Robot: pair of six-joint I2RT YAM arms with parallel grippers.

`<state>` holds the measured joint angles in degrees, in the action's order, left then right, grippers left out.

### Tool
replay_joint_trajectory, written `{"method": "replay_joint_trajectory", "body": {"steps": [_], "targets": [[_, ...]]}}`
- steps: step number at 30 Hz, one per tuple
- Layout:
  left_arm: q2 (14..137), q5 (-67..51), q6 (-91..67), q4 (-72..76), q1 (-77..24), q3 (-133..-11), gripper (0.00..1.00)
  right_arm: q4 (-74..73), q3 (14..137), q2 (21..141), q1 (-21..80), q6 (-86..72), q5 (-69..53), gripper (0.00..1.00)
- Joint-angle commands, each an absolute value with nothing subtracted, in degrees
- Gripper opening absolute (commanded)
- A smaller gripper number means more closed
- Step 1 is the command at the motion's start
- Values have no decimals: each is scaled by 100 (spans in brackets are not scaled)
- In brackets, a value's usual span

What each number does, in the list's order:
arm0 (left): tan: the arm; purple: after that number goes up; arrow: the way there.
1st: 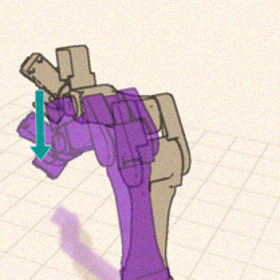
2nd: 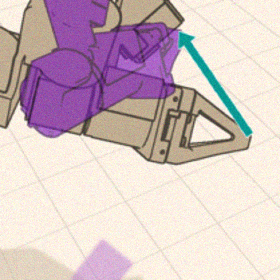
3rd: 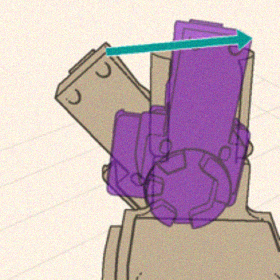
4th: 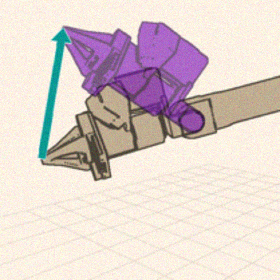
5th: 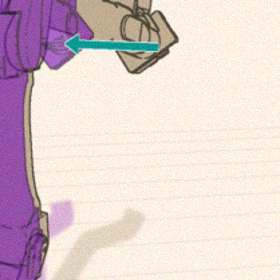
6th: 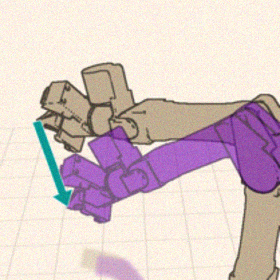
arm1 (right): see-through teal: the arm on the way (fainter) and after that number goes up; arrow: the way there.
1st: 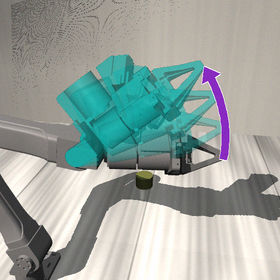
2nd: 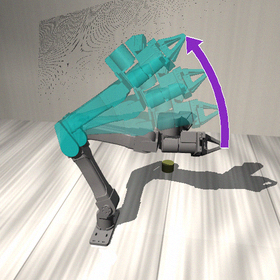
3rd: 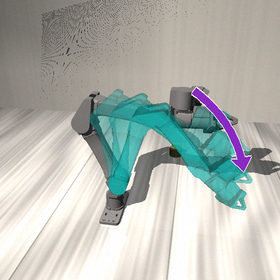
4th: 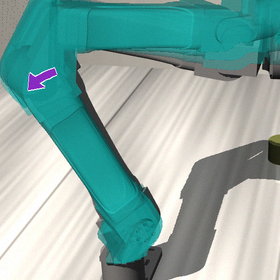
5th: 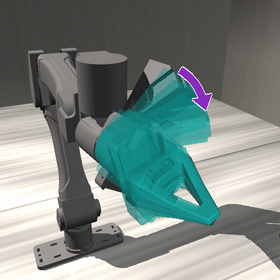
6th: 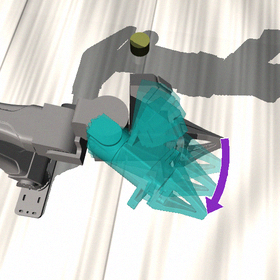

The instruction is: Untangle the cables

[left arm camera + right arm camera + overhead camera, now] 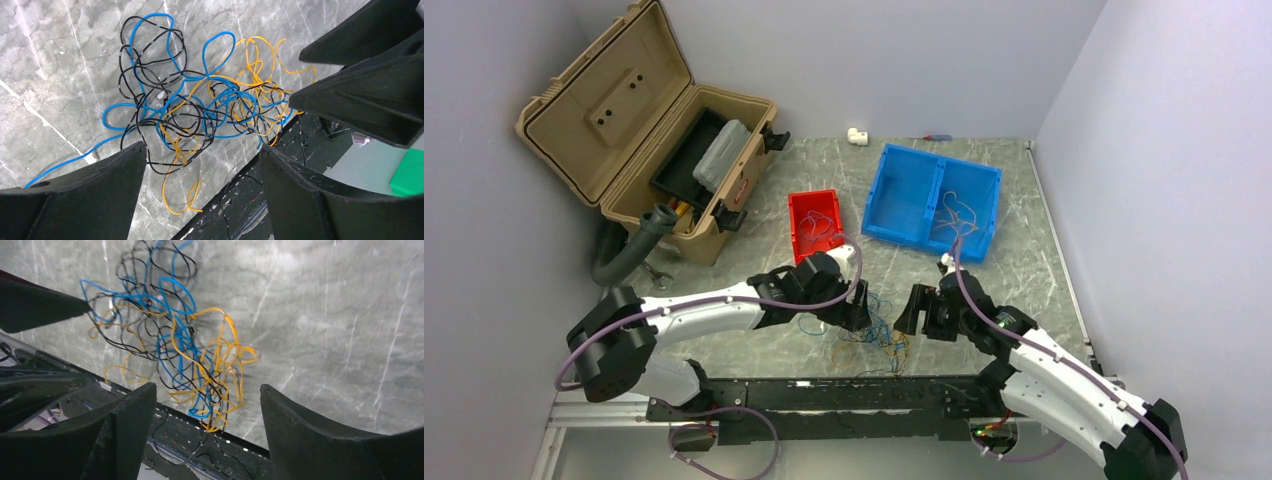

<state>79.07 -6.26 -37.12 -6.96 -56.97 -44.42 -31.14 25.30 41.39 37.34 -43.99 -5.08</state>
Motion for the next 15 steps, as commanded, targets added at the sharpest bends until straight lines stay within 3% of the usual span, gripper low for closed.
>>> {"method": "replay_joint_trajectory", "body": {"steps": [1, 3, 7, 10, 15], "targets": [[8046, -735, -3825, -457, -5729, -4695, 86, -2825, 2077, 4038, 3775, -4902, -925, 74], [8028, -723, -3819, -464, -5730, -4693, 86, -2604, 1919, 3958, 3777, -4980, -1061, 64], [7866, -609, -3764, -579, -5730, -4682, 86, -2577, 2149, 3808, 3779, -4916, -989, 24], [7722, -618, -3625, -640, -5730, -4700, 86, -2731, 2586, 3756, 3779, -4723, -877, 2], [7401, -696, -3255, -631, -5730, -4746, 86, -3159, 3635, 3856, 3784, -4325, -899, 0]]}}
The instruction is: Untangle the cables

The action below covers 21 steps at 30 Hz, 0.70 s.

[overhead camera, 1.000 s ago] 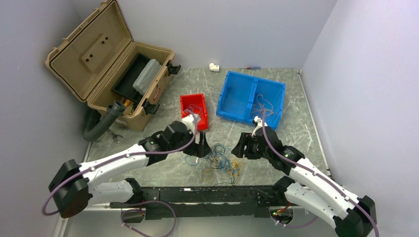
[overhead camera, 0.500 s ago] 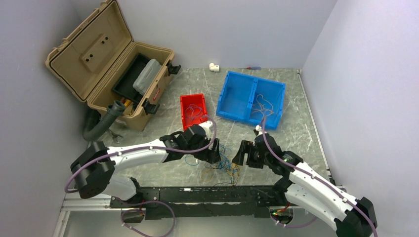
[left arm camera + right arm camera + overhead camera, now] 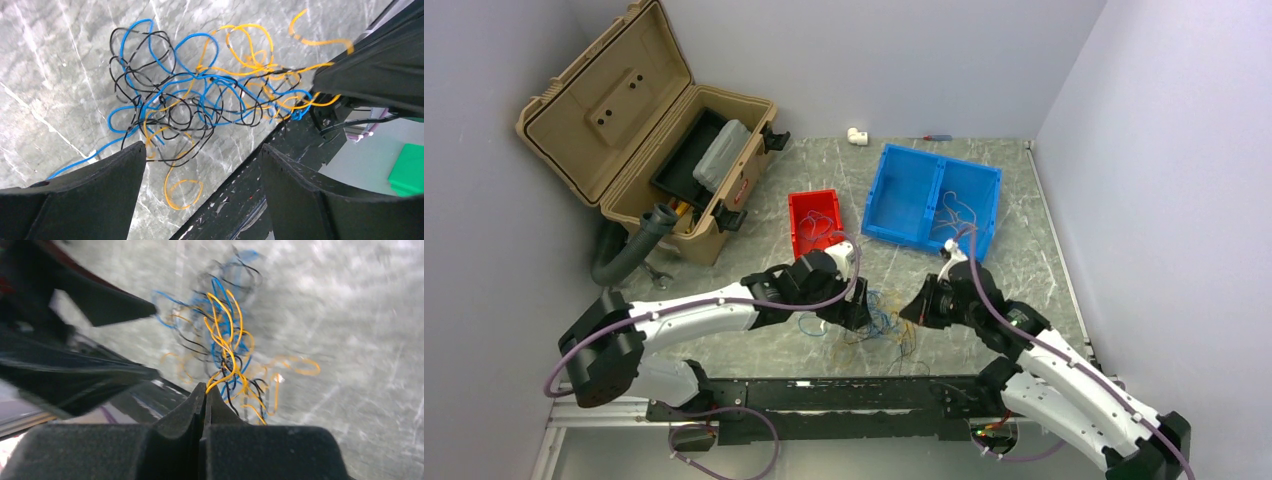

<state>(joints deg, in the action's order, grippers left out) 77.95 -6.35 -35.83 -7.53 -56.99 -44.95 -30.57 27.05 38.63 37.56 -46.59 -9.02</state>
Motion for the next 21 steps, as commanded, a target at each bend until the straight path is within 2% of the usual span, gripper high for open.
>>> {"method": "replay_joint_trajectory", "body": {"steps": [1, 9, 16, 21], "targets": [[7328, -709, -3181, -595, -5732, -4743, 87, -3248, 3838, 3880, 3778, -4251, -904, 0], [6771, -625, -2541, -379, -5739, -4928, 87, -3511, 5040, 3955, 3779, -3941, -1044, 0], [6340, -650, -1873, 417, -5738, -4764, 88, -3370, 5229, 3947, 3779, -3911, -1309, 0], [6599, -907, -1595, 625, -5739, -4805, 85, -3356, 5284, 3911, 3779, -3928, -1328, 0]]}}
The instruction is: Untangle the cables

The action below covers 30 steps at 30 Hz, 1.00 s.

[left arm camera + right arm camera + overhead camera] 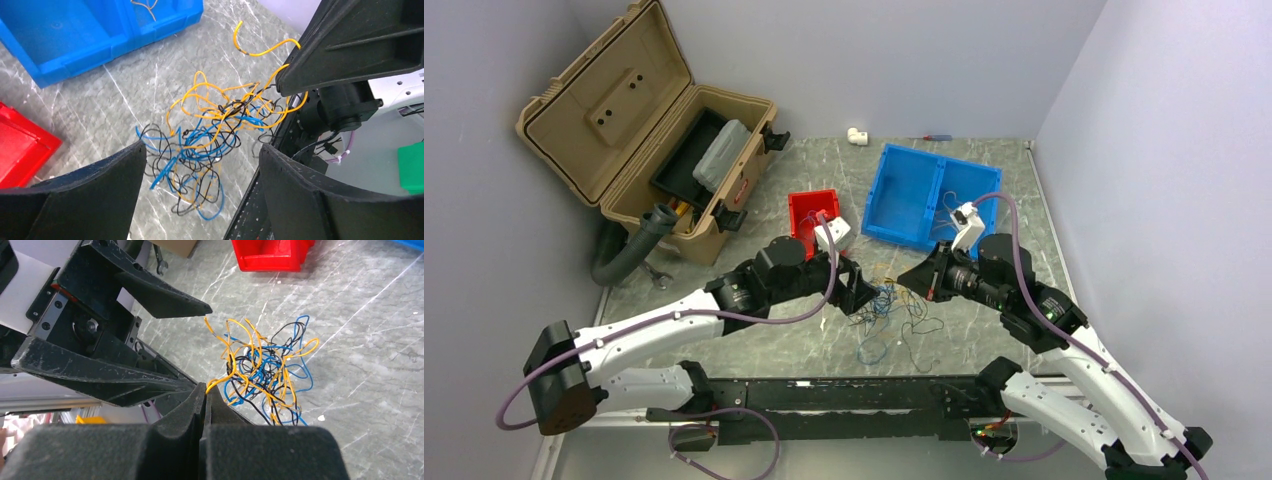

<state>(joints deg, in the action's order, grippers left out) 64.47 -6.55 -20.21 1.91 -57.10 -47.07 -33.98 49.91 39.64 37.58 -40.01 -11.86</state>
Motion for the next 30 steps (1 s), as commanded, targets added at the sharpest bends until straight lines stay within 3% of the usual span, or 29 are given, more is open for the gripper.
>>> {"method": "replay_joint_trajectory", "body": {"steps": [1, 7, 8, 9, 13, 14, 20, 24, 30], "targets": [[6673, -947, -1591, 642, -5739, -4822, 85, -3365, 5311, 3911, 3779, -3924, -1326, 0], [7174, -1311, -1700, 1030, -5739, -4789, 81, -3366, 5515, 3902, 3779, -3929, -1311, 0], [7312, -1351, -1755, 1168, -5739, -4760, 75, -3366, 5533, 3907, 3778, -3924, -1310, 0], [7418, -1364, -1841, 1297, -5739, -4741, 66, -3378, 5551, 3911, 3777, -3920, -1298, 0], [7688, -985, -2098, 1030, -5731, -4849, 8, -3614, 5644, 3836, 3779, -3901, -874, 2], [7659, -813, -2161, 931, -5731, -4829, 0, -3733, 5684, 3795, 3779, -3904, -681, 4], [7046, -94, -2236, 543, -5709, -4349, 0, -4411, 5657, 3227, 3773, -4069, 942, 6], [6621, 211, -2265, 103, -5696, -4163, 0, -4569, 5445, 2685, 3773, -4341, 1815, 0], [6145, 1196, -2566, -925, -5667, -4106, 0, -4887, 5427, 2274, 3779, -4702, 2744, 0]]}}
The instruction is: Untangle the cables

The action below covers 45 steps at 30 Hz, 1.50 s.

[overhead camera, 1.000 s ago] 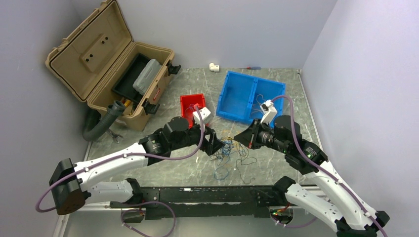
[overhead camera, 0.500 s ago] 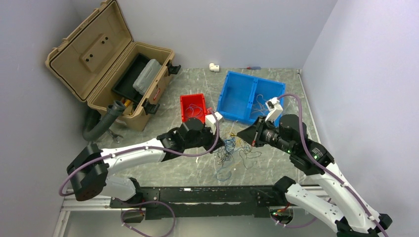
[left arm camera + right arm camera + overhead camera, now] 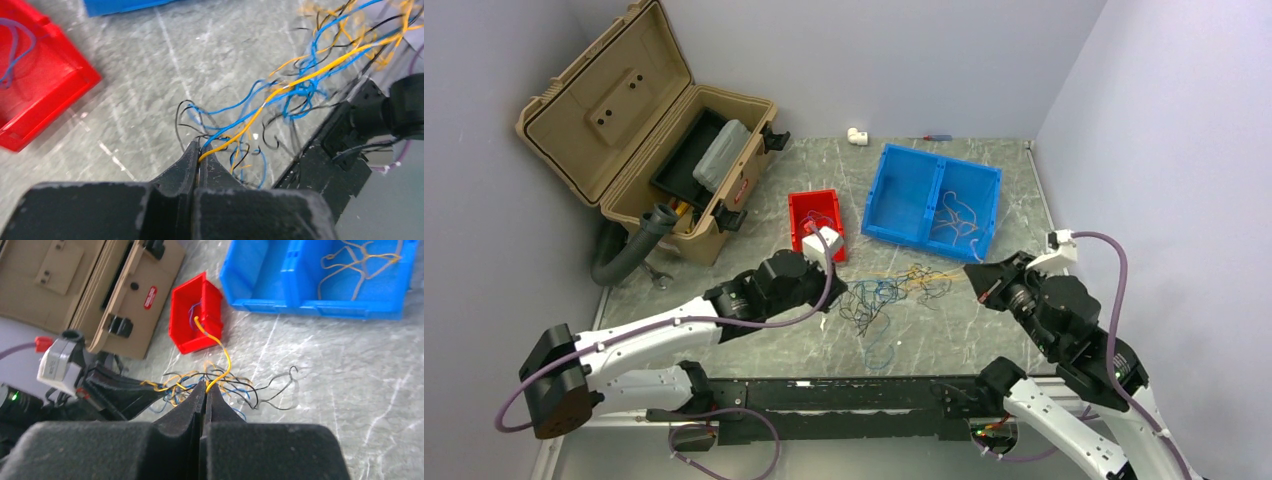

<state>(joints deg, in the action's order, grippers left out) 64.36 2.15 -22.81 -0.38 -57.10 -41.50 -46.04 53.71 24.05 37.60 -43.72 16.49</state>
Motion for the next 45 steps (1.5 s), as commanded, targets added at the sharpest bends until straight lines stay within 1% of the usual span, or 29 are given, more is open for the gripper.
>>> {"method": "replay_joint_trajectory", "body": {"steps": [1, 3, 5, 7, 10, 13, 23, 29, 33, 38, 40, 41, 42, 44, 45], "targets": [[6098, 1391, -2658, -1131, -5649, -4121, 0, -5001, 5468, 2253, 3779, -4789, 2943, 0], [6006, 1830, -3181, -1594, -5517, -4065, 0, -5314, 5598, 2219, 3777, -5059, 3407, 0], [5856, 1724, -3533, -1761, -5228, -3842, 0, -5566, 5724, 2150, 3777, -5211, 3850, 0], [5624, 1692, -3686, -1769, -5081, -3574, 0, -5866, 5918, 2068, 3782, -5313, 4313, 0], [5205, 1939, -3882, -1939, -5066, -3363, 0, -6114, 6118, 1879, 3780, -5413, 4885, 0], [4803, 2049, -3820, -2088, -5067, -3305, 0, -5922, 6163, 1671, 3779, -5121, 5088, 0], [4550, 2310, -3763, -2851, -5063, -3661, 0, -5565, 6045, 1754, 3779, -4807, 4641, 0], [4056, 2635, -3872, -3064, -5067, -3587, 0, -5484, 5982, 1708, 3780, -4761, 4579, 0], [3838, 2203, -3549, -2667, -5069, -3530, 0, -5172, 5831, 1795, 3781, -4454, 4043, 0], [3954, 1130, -2915, -2016, -5063, -3556, 1, -4756, 5710, 2242, 3774, -4024, 3045, 0], [4021, 846, -2786, -1872, -5068, -3597, 4, -4666, 5704, 2419, 3779, -3922, 2737, 0], [4047, 736, -2739, -1821, -5073, -3619, 9, -4630, 5709, 2498, 3779, -3887, 2628, 0], [4063, 634, -2689, -1772, -5072, -3629, 19, -4587, 5706, 2551, 3779, -3833, 2504, 0], [4072, 405, -2577, -1661, -5076, -3632, 46, -4497, 5704, 2627, 3779, -3733, 2290, 0], [4065, 303, -2535, -1594, -5072, -3617, 55, -4436, 5698, 2647, 3779, -3683, 2181, 0]]}}
